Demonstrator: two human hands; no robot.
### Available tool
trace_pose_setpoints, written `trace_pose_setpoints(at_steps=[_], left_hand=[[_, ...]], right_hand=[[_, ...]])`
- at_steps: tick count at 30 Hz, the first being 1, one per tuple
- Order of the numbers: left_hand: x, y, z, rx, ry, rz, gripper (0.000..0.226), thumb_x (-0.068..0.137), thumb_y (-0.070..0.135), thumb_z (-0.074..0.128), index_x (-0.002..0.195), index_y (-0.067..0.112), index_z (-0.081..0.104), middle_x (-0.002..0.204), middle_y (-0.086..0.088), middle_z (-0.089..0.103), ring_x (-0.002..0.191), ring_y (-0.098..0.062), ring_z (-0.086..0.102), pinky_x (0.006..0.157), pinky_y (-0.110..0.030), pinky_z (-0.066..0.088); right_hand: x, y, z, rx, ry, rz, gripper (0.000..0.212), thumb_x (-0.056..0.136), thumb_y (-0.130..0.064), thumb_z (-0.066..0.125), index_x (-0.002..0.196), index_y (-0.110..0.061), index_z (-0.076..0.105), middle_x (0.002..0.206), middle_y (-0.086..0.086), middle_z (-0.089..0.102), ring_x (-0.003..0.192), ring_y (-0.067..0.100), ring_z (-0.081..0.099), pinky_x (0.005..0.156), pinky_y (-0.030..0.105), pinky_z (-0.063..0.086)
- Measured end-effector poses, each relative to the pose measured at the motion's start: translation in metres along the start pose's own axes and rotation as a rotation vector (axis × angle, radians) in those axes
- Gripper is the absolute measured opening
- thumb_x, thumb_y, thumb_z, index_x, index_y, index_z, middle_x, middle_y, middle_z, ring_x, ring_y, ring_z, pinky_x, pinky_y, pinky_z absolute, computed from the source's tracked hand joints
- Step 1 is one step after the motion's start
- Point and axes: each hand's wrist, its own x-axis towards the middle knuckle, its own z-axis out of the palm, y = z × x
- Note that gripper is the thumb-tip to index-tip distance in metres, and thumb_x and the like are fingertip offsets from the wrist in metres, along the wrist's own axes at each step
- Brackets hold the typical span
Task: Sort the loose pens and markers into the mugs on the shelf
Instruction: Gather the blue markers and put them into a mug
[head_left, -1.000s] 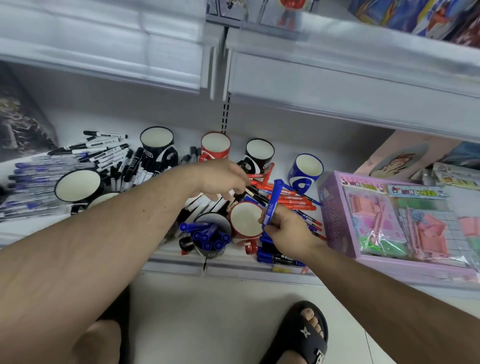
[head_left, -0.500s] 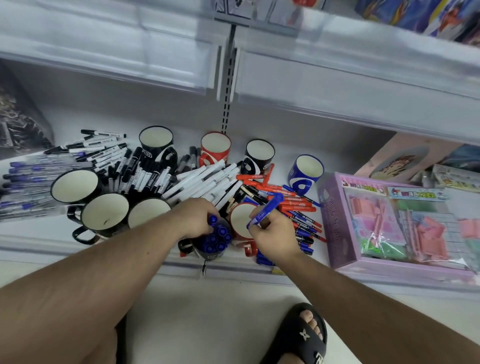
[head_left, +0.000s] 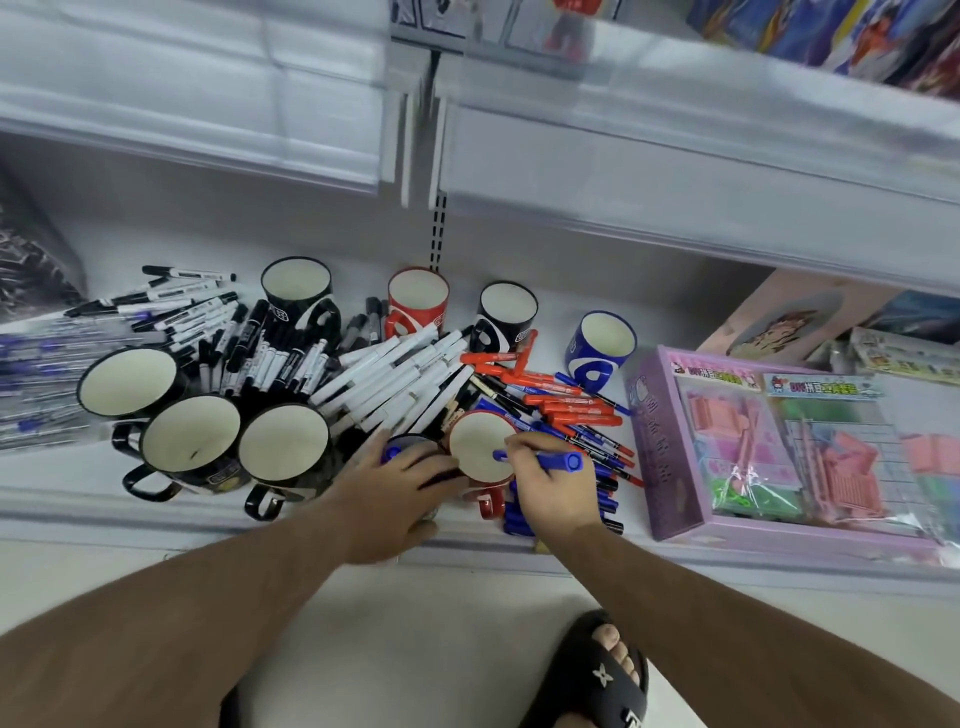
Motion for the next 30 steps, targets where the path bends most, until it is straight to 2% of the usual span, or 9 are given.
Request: trace_pose_setpoints(at_steps=[4, 8, 11, 15, 19, 21, 23, 27, 30], left_hand=[[0.003, -0.022, 0.003, -0.180, 0.076, -0.258, 0.048, 0.101, 0.035, 0.036, 0.147, 0.022, 0.033, 0.158, 0.005, 0.023, 0.149, -0.019, 0.009, 0.121, -0.042, 0.003], [-0.006, -0.036, 0.004, -0.188, 0.170, -0.263, 0.040, 0.099, 0.024, 0.042, 0.138, 0.013, 0.047, 0.151, -0.003, 0.037, 0.141, -0.026, 0.029, 0.115, -0.034, 0.026], [-0.008, -0.036, 0.001, -0.101, 0.182, -0.207, 0.035, 0.091, 0.026, 0.051, 0.123, 0.014, 0.059, 0.130, -0.008, 0.055, 0.119, -0.028, 0.052, 0.096, -0.035, 0.050], [-0.006, -0.021, -0.001, -0.133, 0.127, -0.207, 0.046, 0.089, 0.040, 0.046, 0.131, 0.020, 0.052, 0.136, -0.006, 0.046, 0.123, -0.029, 0.047, 0.094, -0.041, 0.050], [0.000, -0.012, -0.004, -0.114, 0.047, -0.249, 0.060, 0.085, 0.053, 0.049, 0.140, 0.030, 0.039, 0.148, 0.000, 0.028, 0.137, -0.024, 0.027, 0.108, -0.044, 0.033], [0.001, -0.011, -0.010, -0.103, 0.057, -0.276, 0.065, 0.077, 0.060, 0.045, 0.136, 0.033, 0.042, 0.148, 0.001, 0.029, 0.137, -0.024, 0.026, 0.112, -0.048, 0.027], [0.004, -0.010, -0.016, -0.115, 0.060, -0.310, 0.070, 0.071, 0.064, 0.038, 0.134, 0.034, 0.043, 0.148, 0.002, 0.028, 0.137, -0.023, 0.024, 0.114, -0.050, 0.022], [0.021, -0.008, -0.033, -0.244, 0.157, -0.357, 0.072, 0.071, 0.060, 0.043, 0.137, 0.030, 0.044, 0.146, 0.004, 0.031, 0.136, -0.020, 0.026, 0.112, -0.043, 0.024], [0.034, -0.002, -0.045, -0.361, 0.231, -0.344, 0.066, 0.073, 0.052, 0.051, 0.134, 0.027, 0.049, 0.138, 0.005, 0.039, 0.131, -0.018, 0.031, 0.107, -0.040, 0.028]], right_hand=[[0.003, 0.005, -0.010, -0.144, -0.027, -0.067, 0.014, 0.091, -0.012, 0.061, 0.083, -0.024, 0.058, 0.067, 0.004, 0.064, 0.051, 0.017, 0.062, 0.042, 0.022, 0.048], [0.010, 0.012, -0.012, -0.270, -0.022, -0.083, 0.012, 0.086, -0.016, 0.067, 0.084, -0.024, 0.057, 0.070, 0.002, 0.067, 0.065, 0.016, 0.069, 0.055, 0.032, 0.057], [0.016, 0.007, -0.012, -0.252, -0.002, -0.123, 0.010, 0.086, -0.013, 0.069, 0.082, -0.019, 0.063, 0.070, -0.005, 0.064, 0.061, 0.002, 0.059, 0.054, 0.015, 0.048], [0.021, -0.001, -0.015, -0.172, -0.008, -0.054, 0.010, 0.089, -0.009, 0.065, 0.087, -0.018, 0.069, 0.072, -0.007, 0.065, 0.054, 0.000, 0.060, 0.049, 0.007, 0.044], [0.032, 0.001, -0.012, -0.192, 0.014, 0.058, 0.013, 0.089, -0.012, 0.061, 0.086, -0.020, 0.072, 0.069, -0.002, 0.067, 0.052, 0.007, 0.056, 0.049, 0.013, 0.047], [0.037, 0.007, -0.004, -0.107, -0.015, 0.189, 0.009, 0.085, -0.014, 0.062, 0.084, -0.012, 0.072, 0.071, 0.008, 0.066, 0.057, 0.015, 0.057, 0.063, 0.034, 0.060], [0.036, 0.014, 0.001, -0.007, -0.072, 0.292, 0.006, 0.081, -0.013, 0.065, 0.078, -0.011, 0.069, 0.070, 0.008, 0.063, 0.063, 0.021, 0.057, 0.075, 0.050, 0.057], [0.031, 0.026, -0.005, 0.058, -0.116, 0.297, 0.024, 0.081, -0.016, 0.075, 0.105, -0.024, 0.072, 0.096, 0.005, 0.071, 0.079, 0.025, 0.070, 0.076, 0.041, 0.061], [0.027, 0.027, -0.029, 0.012, -0.128, 0.284, 0.029, 0.086, -0.012, 0.073, 0.114, -0.018, 0.068, 0.093, 0.003, 0.070, 0.064, 0.015, 0.069, 0.068, 0.033, 0.061]])
